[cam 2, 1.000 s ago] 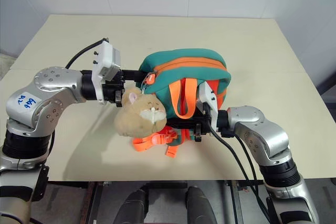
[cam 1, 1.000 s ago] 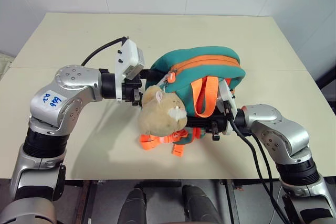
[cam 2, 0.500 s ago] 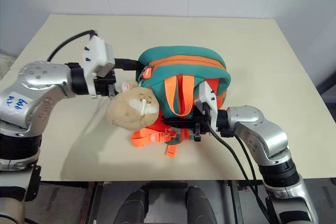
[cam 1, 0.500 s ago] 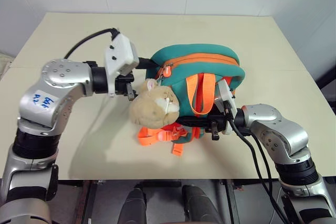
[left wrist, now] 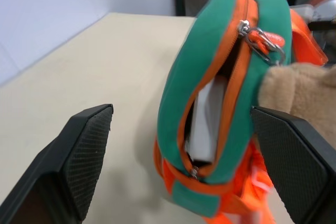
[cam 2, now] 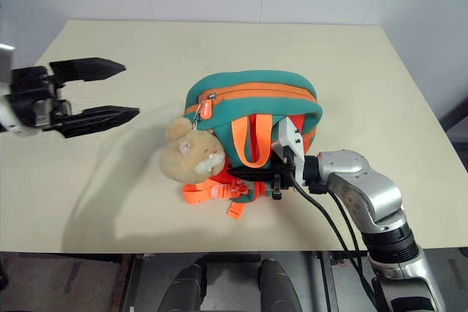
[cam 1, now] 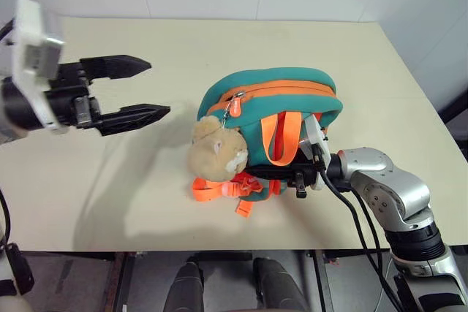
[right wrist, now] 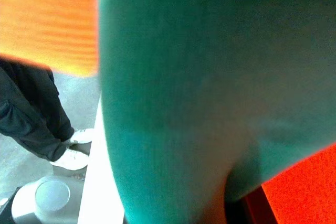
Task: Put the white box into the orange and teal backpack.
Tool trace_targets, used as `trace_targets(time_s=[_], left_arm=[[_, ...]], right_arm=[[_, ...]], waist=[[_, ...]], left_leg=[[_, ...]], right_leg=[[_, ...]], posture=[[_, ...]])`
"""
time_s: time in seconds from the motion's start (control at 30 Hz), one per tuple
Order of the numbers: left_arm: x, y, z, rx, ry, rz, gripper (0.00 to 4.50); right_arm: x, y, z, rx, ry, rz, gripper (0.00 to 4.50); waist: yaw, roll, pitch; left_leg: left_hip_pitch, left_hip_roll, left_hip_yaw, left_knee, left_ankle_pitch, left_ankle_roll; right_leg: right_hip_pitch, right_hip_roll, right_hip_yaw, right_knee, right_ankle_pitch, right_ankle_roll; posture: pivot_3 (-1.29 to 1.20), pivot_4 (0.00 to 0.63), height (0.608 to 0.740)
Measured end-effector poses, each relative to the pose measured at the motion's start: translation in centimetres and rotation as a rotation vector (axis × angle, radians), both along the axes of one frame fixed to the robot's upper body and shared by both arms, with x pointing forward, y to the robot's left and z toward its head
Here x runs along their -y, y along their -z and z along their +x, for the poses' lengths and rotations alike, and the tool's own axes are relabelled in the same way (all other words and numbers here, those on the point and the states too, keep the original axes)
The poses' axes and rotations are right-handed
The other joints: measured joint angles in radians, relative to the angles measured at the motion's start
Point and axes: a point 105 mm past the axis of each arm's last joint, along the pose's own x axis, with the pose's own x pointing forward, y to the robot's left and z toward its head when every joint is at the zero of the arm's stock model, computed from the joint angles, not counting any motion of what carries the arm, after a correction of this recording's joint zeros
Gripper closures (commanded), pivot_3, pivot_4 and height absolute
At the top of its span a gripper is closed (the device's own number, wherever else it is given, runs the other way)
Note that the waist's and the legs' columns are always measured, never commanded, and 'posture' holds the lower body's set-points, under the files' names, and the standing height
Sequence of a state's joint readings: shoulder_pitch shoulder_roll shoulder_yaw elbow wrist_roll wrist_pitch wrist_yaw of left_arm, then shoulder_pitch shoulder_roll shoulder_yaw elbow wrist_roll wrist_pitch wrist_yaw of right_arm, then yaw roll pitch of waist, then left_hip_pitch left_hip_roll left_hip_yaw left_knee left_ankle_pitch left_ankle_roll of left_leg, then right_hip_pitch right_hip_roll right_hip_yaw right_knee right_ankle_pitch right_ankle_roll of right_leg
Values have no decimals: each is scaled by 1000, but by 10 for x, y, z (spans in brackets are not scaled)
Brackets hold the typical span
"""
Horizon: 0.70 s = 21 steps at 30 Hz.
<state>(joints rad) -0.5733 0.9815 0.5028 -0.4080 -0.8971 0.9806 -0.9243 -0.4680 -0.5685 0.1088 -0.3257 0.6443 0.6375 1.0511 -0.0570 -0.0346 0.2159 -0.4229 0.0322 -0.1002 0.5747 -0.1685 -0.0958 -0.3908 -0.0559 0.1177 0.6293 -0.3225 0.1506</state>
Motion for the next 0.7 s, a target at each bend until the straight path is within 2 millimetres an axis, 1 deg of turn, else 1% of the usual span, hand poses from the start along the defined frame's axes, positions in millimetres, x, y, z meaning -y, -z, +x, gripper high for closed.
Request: trace_targets(time_s=[0.07,0.17,0.2,0.23,0.3,0.43,0.6,0.7], left_arm=[[4,5,-12,-27,22,-43,17],[13,16,-23,-67,48,-33,17],[15,18,-26,-72,52,-34,17],[17,20,-29,-80,54,-39,17],[20,23,-34,-93,62,-44,17],[27,26,-36,-108,67,-51,17],[49,37,-35,-134,125,-48,17],[56,40,-35,-147,146,-38,17]], right_arm=[[1,1,0,1,1,4,4500],[1,0,0,1,10,11,4500],[1,0,1,1,14,15,4500],[0,0,1,0,20,22,4500],[-1,0,2,-3,29,32,4500],[-2,0,3,-6,38,36,4500],[-2,0,3,-6,40,40,4500],[-3,0,3,-6,40,40,4500]], waist=[[1,0,0],[2,0,0],[2,0,0],[2,0,0],[2,0,0],[2,0,0],[3,0,0],[1,0,0]], left_leg=[[0,0,0,0,0,0],[0,0,0,1,0,0],[0,0,0,1,0,0],[0,0,0,1,0,0],[0,0,0,2,0,0],[1,0,0,2,0,0],[0,0,0,2,0,0],[0,0,0,2,0,0]], right_leg=[[0,0,0,0,0,0],[0,0,0,0,0,0],[0,0,0,-1,-1,-2],[1,0,0,-1,-5,-11],[1,0,1,-1,-7,-15],[1,0,1,-1,-7,-15],[1,0,1,-1,-7,-15],[1,0,1,-1,-7,-15]], posture=[[0,150,740],[0,150,740],[0,150,740],[0,150,740],[0,150,740],[0,150,740],[0,150,740],[0,150,740]])
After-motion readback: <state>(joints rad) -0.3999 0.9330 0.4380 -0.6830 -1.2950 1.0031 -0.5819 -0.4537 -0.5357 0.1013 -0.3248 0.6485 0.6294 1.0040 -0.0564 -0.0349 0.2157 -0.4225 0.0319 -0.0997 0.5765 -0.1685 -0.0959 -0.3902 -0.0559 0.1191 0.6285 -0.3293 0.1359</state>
